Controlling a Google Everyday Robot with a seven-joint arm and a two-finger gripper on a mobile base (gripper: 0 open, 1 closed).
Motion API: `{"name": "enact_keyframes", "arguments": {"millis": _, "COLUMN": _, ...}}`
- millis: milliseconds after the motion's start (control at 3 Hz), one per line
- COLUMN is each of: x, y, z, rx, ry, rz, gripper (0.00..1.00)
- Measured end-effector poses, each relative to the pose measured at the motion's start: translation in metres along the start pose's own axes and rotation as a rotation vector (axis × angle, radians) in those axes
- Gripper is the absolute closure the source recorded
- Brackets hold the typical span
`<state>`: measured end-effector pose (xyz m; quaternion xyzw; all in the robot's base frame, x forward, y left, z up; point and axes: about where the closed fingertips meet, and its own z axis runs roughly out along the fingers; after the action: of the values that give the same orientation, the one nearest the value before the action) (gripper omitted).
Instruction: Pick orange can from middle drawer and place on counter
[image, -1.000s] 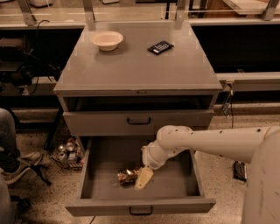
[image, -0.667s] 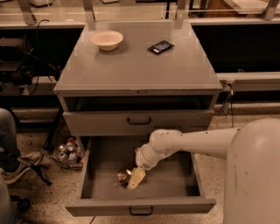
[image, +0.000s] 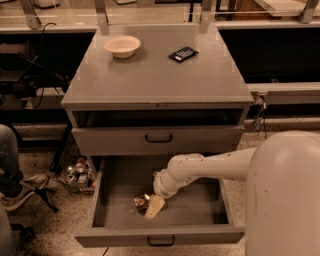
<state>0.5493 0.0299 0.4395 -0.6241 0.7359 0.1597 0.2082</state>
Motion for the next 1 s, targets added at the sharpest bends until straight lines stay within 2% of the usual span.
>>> {"name": "enact_keyframes", "arguments": {"millis": 333, "x": 0.006, "y": -0.004, "z": 0.02, "rx": 0.029, "ry": 0.004, "rz": -0.013, "gripper": 0.0}}
{"name": "enact_keyframes", "arguments": {"millis": 667, "x": 0.009, "y": -0.005, "z": 0.039, "rx": 0.033, "ry": 0.007, "rz": -0.025, "gripper": 0.0}}
{"name": "enact_keyframes", "arguments": {"millis": 1000, "x": 0.013, "y": -0.003, "z": 0.061, "rx": 0.007, "ry": -0.002, "rz": -0.019, "gripper": 0.0}}
